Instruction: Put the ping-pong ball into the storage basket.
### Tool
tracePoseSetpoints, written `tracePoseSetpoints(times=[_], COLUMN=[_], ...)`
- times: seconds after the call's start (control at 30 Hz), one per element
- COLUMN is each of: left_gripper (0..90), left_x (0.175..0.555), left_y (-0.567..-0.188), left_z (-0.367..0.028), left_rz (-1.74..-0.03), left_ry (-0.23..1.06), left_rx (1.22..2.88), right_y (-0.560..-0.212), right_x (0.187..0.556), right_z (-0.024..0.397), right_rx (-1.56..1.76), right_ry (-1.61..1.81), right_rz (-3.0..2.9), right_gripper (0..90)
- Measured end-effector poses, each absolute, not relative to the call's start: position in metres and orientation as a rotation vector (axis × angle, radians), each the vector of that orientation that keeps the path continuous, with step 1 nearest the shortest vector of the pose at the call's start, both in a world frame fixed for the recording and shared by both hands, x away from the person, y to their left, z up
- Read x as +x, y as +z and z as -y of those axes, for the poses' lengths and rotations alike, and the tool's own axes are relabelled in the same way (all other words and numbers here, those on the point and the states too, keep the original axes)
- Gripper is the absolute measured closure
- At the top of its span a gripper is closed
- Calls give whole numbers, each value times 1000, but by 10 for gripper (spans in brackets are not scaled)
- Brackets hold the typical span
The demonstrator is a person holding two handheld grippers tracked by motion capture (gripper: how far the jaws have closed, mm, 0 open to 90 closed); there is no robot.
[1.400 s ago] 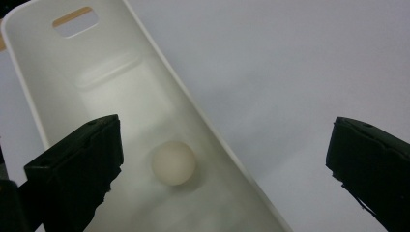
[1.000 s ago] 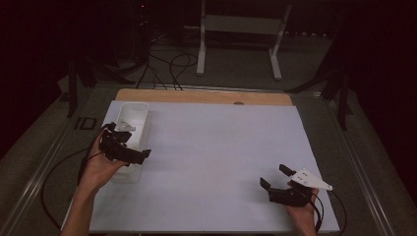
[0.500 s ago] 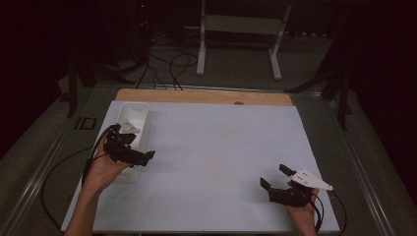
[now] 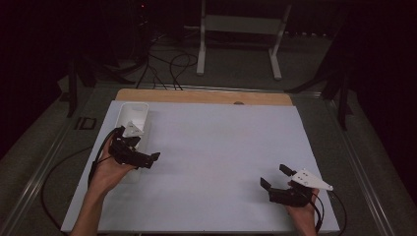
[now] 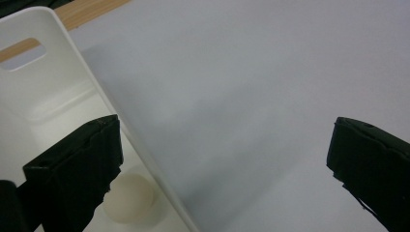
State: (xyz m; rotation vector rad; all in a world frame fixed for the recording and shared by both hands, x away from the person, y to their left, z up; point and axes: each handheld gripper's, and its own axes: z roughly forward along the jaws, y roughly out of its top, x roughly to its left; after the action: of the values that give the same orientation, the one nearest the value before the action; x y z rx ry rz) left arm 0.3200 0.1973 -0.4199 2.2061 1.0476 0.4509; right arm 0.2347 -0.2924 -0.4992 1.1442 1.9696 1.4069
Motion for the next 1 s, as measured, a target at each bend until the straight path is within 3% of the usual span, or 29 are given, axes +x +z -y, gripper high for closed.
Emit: tracePoseSetpoints(times=[1.0], left_gripper=[1], left_x=[313], left_y=[-428], left_z=[-184], left_rz=[-979], left_ry=[440], left_rx=[2195], right_y=[-500], right_x=[235], right_z=[292], right_rx=[1147], right_ry=[1410], right_rz=[-1969], right_gripper=[73])
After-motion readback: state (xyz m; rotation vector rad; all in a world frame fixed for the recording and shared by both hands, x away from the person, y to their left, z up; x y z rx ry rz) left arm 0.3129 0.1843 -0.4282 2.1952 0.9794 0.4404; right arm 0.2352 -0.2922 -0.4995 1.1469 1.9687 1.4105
